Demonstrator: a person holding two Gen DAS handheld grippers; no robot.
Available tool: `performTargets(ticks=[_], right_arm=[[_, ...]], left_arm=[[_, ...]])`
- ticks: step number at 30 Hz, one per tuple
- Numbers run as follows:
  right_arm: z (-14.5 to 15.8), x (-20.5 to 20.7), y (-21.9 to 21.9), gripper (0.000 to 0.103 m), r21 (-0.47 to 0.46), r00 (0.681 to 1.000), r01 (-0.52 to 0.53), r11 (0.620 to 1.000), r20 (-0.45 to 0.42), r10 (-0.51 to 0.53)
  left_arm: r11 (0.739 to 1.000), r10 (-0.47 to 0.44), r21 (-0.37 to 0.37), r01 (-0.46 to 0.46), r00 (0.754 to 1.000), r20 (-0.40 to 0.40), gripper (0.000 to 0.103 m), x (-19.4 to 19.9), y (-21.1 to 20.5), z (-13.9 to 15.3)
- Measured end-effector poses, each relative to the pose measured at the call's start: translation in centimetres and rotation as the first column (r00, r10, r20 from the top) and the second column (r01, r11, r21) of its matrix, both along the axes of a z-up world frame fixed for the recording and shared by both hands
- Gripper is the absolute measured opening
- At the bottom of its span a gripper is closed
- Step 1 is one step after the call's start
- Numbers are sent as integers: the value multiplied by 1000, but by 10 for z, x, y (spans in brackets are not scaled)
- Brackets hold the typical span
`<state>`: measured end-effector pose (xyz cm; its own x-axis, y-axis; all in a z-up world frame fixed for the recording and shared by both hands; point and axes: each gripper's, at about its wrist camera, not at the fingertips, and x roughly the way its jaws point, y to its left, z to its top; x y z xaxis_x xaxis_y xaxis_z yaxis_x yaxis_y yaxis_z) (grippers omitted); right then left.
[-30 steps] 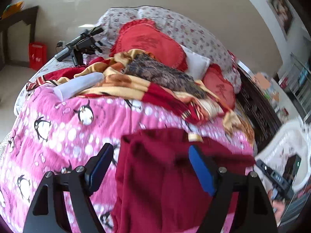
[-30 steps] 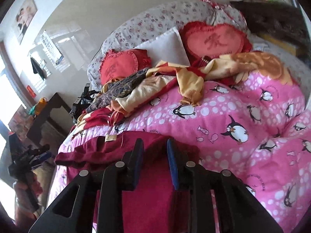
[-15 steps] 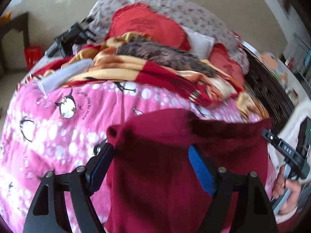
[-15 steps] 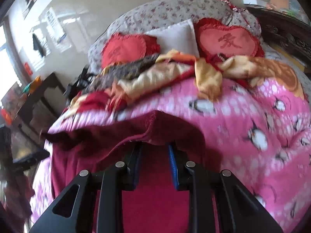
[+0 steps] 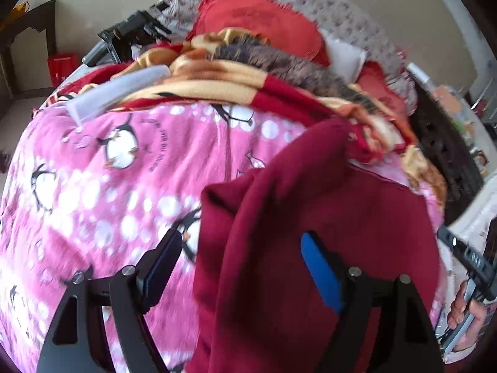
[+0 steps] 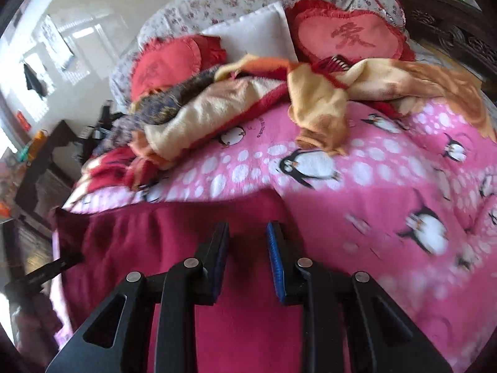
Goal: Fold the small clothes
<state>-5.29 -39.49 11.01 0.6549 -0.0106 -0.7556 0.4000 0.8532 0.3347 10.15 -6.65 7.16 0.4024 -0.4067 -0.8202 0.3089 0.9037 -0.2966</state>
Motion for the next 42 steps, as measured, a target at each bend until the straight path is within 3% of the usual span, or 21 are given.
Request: performTargets(ticks=[4, 7, 10, 14, 15, 17, 21, 25, 27, 29, 36, 39, 42], right_arm=[[15, -78, 11, 9, -49, 999, -35, 998, -2, 35], [-1, -122, 25, 9, -2, 998, -48, 999, -48, 48], [-18, -136, 43, 9, 43, 994, -87, 995, -63, 90], [-35, -135, 63, 6, 81, 992, -115, 990, -35, 118], [-37, -130, 69, 0, 51, 991, -128, 990, -35, 130], [-37, -123, 74, 0, 9, 988, -139, 990, -69, 139], [-17, -142, 74, 0, -55, 991, -127, 990, -46, 124], [-39, -143, 75, 0, -36, 987, -104, 994, -123, 99], [-39, -142, 78, 0, -40, 987, -106, 994, -126, 100], [-33, -144, 79, 0, -40, 989, -100, 994, -114, 94], [5, -146, 86, 0, -86, 998, -64, 994, -33, 61], [11, -121, 99, 0, -78, 994, -112, 991, -13, 112], [-2, -76, 113, 0, -66, 983, -179, 982, -46, 176]], left_arm=[[999, -11, -41, 12, 1000, 14, 83, -35, 24, 10], [999, -30, -45, 30, 1000, -7, 83, -62, 36, 7], [998, -48, -44, 48, 999, -16, 83, -83, 39, 6], [998, -48, -31, 47, 998, -41, 83, -102, 43, 1], [999, -45, -29, 44, 998, -46, 83, -106, 46, 0], [999, -46, -30, 45, 998, -47, 83, -115, 52, 2], [998, -58, -21, 57, 998, -39, 83, -130, 59, -2], [997, -70, 9, 70, 995, -77, 82, -127, 50, -24], [997, -74, 30, 77, 994, -82, 68, -124, 45, -34], [996, -84, 34, 88, 991, -102, 45, -121, 41, -41], [997, -66, 24, 68, 994, -89, 33, -123, 45, -45], [998, -56, 21, 58, 995, -86, 32, -125, 47, -47], [999, -48, 20, 50, 995, -85, 32, -126, 52, -48]])
